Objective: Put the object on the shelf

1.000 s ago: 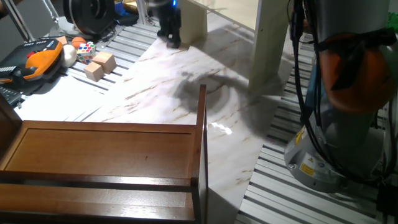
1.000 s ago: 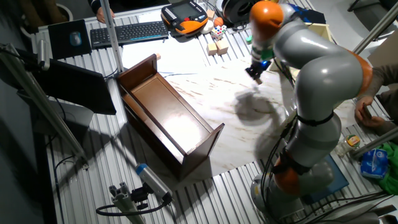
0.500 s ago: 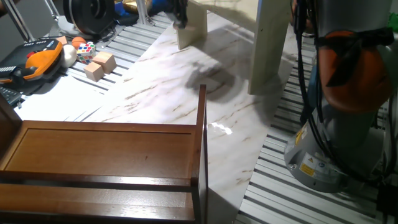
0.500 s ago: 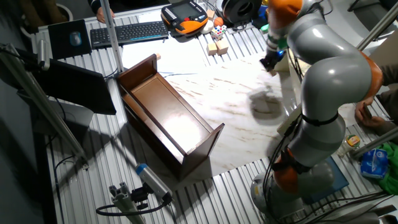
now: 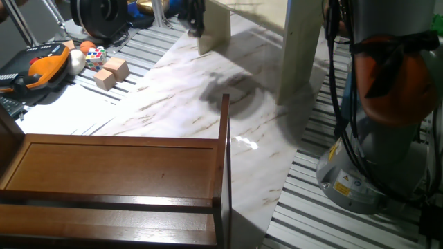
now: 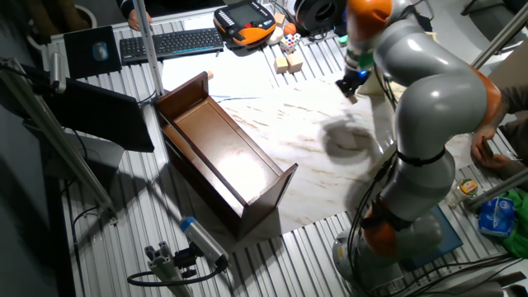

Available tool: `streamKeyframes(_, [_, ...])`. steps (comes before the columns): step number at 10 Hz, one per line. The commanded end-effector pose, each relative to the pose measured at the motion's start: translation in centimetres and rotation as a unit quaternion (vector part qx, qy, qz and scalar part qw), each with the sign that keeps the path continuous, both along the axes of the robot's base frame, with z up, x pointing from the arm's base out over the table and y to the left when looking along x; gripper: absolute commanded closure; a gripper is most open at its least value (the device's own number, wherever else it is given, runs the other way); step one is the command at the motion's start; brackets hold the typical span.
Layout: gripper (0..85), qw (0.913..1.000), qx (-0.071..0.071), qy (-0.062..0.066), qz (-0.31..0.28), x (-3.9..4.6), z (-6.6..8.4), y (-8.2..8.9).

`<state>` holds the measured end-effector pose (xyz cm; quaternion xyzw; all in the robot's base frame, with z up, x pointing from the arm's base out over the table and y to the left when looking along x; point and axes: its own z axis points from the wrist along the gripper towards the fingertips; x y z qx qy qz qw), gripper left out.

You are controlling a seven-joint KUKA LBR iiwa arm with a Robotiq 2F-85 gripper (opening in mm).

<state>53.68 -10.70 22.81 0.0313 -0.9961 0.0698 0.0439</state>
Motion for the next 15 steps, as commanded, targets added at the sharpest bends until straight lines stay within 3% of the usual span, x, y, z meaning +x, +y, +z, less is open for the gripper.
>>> streamKeyframes(1, [85.0, 1.0000, -0.002, -0.006, -0.007, 0.04, 0.0, 0.1])
streamKeyframes(3, [85.0, 0.9996, -0.009, -0.016, -0.020, 0.04, 0.0, 0.1])
streamKeyframes(5, [85.0, 0.9993, 0.015, -0.027, -0.023, 0.04, 0.0, 0.1])
streamKeyframes(6, [85.0, 0.9995, -0.002, -0.019, -0.023, 0.04, 0.0, 0.1])
streamKeyframes(7, [85.0, 0.9997, -0.008, -0.003, -0.024, 0.04, 0.0, 0.1])
streamKeyframes(8, [85.0, 0.9997, -0.008, 0.007, -0.023, -0.22, 1.0, -0.3])
streamKeyframes(10, [85.0, 0.9996, -0.022, 0.012, -0.013, -1.42, 4.1, -2.4])
streamKeyframes(13, [85.0, 0.9999, 0.001, 0.005, 0.009, -2.71, 5.3, -7.0])
streamKeyframes(15, [85.0, 0.9994, 0.013, 0.015, 0.028, -2.18, 6.6, -9.3])
